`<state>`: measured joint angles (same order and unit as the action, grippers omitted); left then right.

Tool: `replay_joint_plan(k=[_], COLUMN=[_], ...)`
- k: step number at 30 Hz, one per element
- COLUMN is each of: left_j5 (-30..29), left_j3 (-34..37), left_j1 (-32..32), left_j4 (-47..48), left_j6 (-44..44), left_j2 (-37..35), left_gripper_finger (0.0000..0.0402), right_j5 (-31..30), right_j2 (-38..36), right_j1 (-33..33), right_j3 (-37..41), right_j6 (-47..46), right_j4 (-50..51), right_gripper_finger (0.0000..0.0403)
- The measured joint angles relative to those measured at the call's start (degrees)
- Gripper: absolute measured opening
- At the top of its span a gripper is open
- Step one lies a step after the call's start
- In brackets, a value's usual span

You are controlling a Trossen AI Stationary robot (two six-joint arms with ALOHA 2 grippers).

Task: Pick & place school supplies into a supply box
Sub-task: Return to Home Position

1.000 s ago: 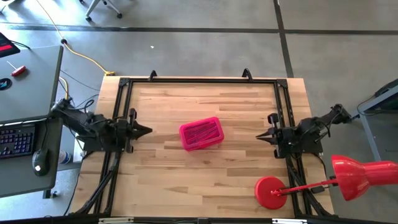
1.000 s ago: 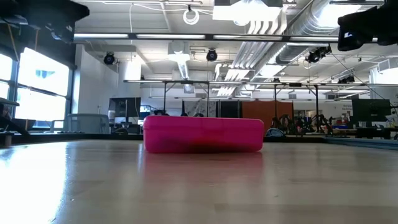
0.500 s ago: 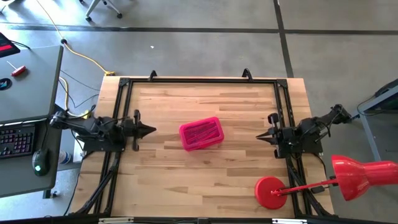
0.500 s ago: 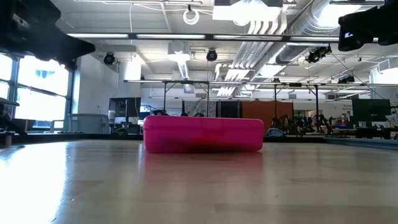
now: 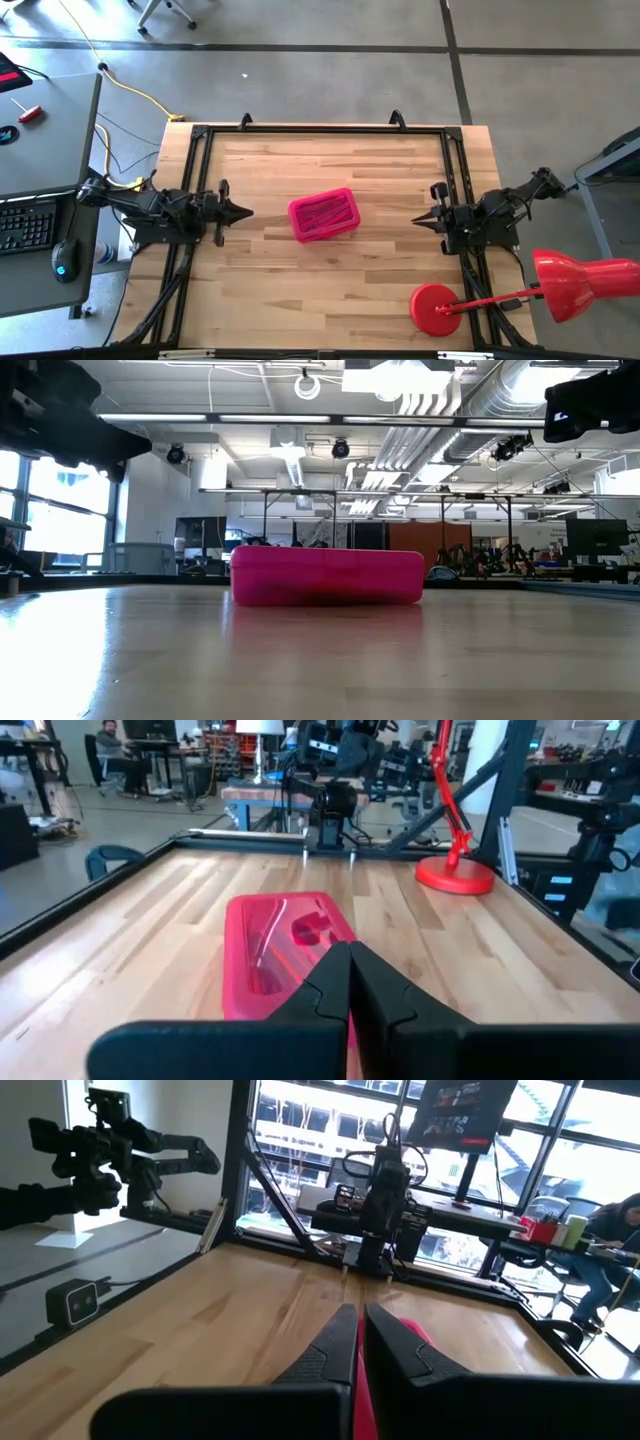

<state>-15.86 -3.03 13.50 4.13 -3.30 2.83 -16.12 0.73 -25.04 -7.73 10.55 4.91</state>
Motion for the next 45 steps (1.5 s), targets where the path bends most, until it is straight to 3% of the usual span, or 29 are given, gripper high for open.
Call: replay_joint_plan(k=[8,28,35,45], left_j5=[0.01,-1.53,-1.53,-1.53], left_j3=[0.0,0.0,0.0,0.0], left_j1=[0.0,0.0,0.0,0.0], left_j4=[0.01,-0.1,-0.1,-0.1], left_j6=[-6.15,-6.43,-16.19,-16.51], left_j2=[1.62,1.62,1.62,1.62], left_gripper_finger=[0.004,0.0043,0.004,0.004], right_j5=[0.0,0.01,0.0,0.02], right_j2=[0.02,0.04,0.04,0.04], right_j1=[0.0,-0.01,0.0,0.0], right_j3=[0.0,-0.02,-0.02,-0.02], right_j6=[0.0,0.0,0.0,0.0], right_j4=[0.0,0.0,0.0,0.0], right_gripper_finger=[0.0,0.0,0.0,0.0])
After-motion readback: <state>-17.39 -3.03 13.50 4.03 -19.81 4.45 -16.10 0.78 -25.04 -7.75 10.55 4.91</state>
